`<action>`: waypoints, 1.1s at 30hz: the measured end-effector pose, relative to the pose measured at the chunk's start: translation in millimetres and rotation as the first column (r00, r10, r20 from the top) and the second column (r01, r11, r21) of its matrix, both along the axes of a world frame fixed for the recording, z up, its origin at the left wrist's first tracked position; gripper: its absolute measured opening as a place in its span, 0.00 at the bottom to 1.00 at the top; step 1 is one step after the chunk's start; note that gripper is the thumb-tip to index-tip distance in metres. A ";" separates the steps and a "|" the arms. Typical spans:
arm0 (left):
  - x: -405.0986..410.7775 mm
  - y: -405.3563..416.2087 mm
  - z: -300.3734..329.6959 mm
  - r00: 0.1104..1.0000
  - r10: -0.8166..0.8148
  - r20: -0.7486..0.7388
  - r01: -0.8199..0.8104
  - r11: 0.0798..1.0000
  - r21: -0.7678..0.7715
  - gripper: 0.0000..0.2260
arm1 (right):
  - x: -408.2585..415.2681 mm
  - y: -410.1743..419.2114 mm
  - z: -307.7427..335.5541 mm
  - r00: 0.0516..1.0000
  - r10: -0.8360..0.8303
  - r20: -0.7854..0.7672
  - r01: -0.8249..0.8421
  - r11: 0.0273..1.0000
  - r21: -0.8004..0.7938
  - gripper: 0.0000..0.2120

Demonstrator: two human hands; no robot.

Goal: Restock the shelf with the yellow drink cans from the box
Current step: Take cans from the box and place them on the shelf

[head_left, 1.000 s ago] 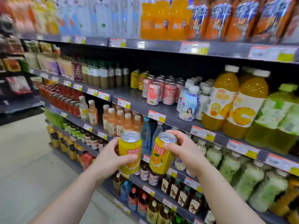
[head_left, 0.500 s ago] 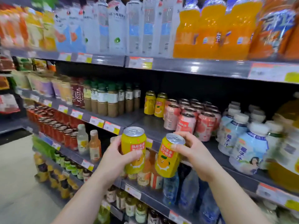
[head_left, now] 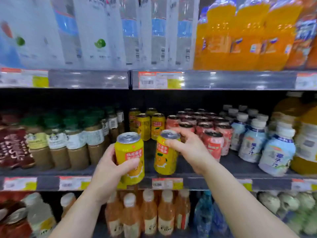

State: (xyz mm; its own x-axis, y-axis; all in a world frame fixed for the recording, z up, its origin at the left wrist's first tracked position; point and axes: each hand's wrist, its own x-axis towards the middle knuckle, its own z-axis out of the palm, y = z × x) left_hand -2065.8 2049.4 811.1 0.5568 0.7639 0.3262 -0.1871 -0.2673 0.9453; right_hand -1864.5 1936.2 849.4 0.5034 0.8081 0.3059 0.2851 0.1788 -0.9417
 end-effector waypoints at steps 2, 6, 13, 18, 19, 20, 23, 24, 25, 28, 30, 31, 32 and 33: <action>-1.1 11.4 -0.5 0.999 -0.032 0.007 0.032 0.999 -0.019 0.31 | -2.1 13.6 6.5 0.999 -0.034 -0.010 0.034 0.999 0.009 0.19; -4.7 27.1 -1.6 0.998 -0.058 -0.020 0.057 0.998 -0.029 0.34 | -0.6 39.0 1.8 0.997 -0.079 0.002 0.079 0.997 0.021 0.20; -16.7 37.7 -0.5 0.998 -0.055 0.009 0.056 0.996 -0.072 0.37 | 8.0 51.7 -25.6 0.998 -0.027 -0.057 0.021 0.995 -0.100 0.29; -22.4 42.1 -3.2 0.999 -0.048 0.001 0.048 0.994 -0.096 0.42 | -5.4 40.0 -34.1 0.972 -0.072 0.225 0.142 0.939 -0.313 0.37; -22.2 42.7 -3.2 0.999 -0.046 -0.003 0.045 0.994 -0.095 0.42 | -8.0 40.3 -38.5 0.948 -0.090 0.304 0.204 0.908 -0.367 0.39; -21.8 43.7 -3.8 0.999 -0.048 -0.006 0.047 0.994 -0.094 0.43 | -9.2 41.4 -42.4 0.932 -0.105 0.347 0.246 0.885 -0.395 0.39; -21.0 46.2 -4.2 0.998 -0.056 -0.008 0.055 0.994 -0.090 0.43 | -6.1 47.8 -46.9 0.931 -0.129 0.342 0.267 0.879 -0.394 0.38; -20.8 47.1 -4.2 0.999 -0.053 -0.010 0.052 0.995 -0.087 0.43 | -4.5 50.9 -45.6 0.933 -0.123 0.337 0.258 0.882 -0.393 0.38; -20.4 48.0 -3.9 0.999 -0.052 -0.015 0.050 0.995 -0.081 0.43 | -3.1 54.5 -44.1 0.936 -0.112 0.333 0.246 0.885 -0.396 0.38; -20.0 52.6 -5.4 0.999 -0.045 -0.008 0.044 0.996 -0.083 0.42 | -0.6 69.9 -42.9 0.953 -0.065 0.295 0.184 0.899 -0.397 0.35; -21.6 55.3 -6.2 0.999 -0.042 -0.003 0.041 0.996 -0.080 0.40 | 1.6 82.1 -46.3 0.960 -0.038 0.277 0.147 0.910 -0.387 0.34; -22.6 56.9 -6.7 0.999 -0.039 0.001 0.039 0.996 -0.079 0.40 | 2.5 88.6 -48.1 0.962 -0.025 0.273 0.131 0.915 -0.380 0.33; -23.7 58.9 -7.2 0.999 -0.032 0.004 0.032 0.996 -0.081 0.41 | 3.7 95.1 -50.4 0.964 -0.013 0.266 0.115 0.921 -0.372 0.32; -24.8 61.0 -7.2 1.000 -0.022 0.007 0.022 0.996 -0.081 0.41 | 4.1 101.8 -51.9 0.967 -0.003 0.256 0.099 0.926 -0.363 0.31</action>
